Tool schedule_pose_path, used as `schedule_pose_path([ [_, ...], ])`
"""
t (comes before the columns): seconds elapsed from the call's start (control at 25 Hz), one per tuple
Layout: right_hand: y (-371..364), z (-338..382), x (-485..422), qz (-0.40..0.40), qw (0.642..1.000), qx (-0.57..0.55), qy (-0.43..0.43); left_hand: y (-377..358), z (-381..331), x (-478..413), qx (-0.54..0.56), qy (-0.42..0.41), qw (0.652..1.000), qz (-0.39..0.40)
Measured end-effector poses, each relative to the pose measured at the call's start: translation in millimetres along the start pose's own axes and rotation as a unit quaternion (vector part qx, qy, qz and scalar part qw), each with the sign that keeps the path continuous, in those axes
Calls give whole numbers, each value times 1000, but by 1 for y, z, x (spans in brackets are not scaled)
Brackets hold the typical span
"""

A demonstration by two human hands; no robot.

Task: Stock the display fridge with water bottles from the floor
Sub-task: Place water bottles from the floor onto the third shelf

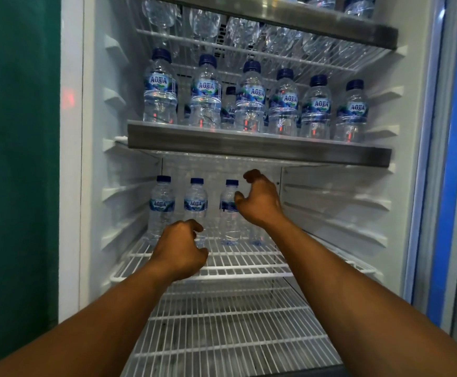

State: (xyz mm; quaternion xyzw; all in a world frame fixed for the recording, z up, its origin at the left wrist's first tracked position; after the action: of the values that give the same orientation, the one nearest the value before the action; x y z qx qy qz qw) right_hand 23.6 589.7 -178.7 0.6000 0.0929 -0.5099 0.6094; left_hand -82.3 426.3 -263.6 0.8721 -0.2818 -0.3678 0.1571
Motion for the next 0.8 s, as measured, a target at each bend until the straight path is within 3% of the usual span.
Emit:
schedule_pose_path([
  [0.12, -21, 6, -20, 177, 983, 37, -30, 1, 2, 0, 6, 8, 1000, -5],
  [0.2, -23, 9, -27, 215, 976, 32, -31, 3, 3, -1, 12, 9, 1000, -8],
  [0.48, -18, 10, -33, 214, 974, 73, -1, 1, 2, -1, 6, 4, 1000, -2],
  [0.8, -28, 2, -16, 218, 975, -4, -30, 0, 5, -3, -12, 8, 1000, -3],
])
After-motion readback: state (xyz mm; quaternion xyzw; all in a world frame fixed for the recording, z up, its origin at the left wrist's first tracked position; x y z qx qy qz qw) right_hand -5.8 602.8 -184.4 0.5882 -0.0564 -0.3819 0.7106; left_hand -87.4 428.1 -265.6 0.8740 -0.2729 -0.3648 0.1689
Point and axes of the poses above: each hand's wrist, its own x-axis away from the middle knuckle, its own y-axis out of the back of the hand, z = x × y, the point moved 5 cm from there along -x, towards the middle knuckle, and after that the axes turned 15 degrees about x, right-handed, at the moved point
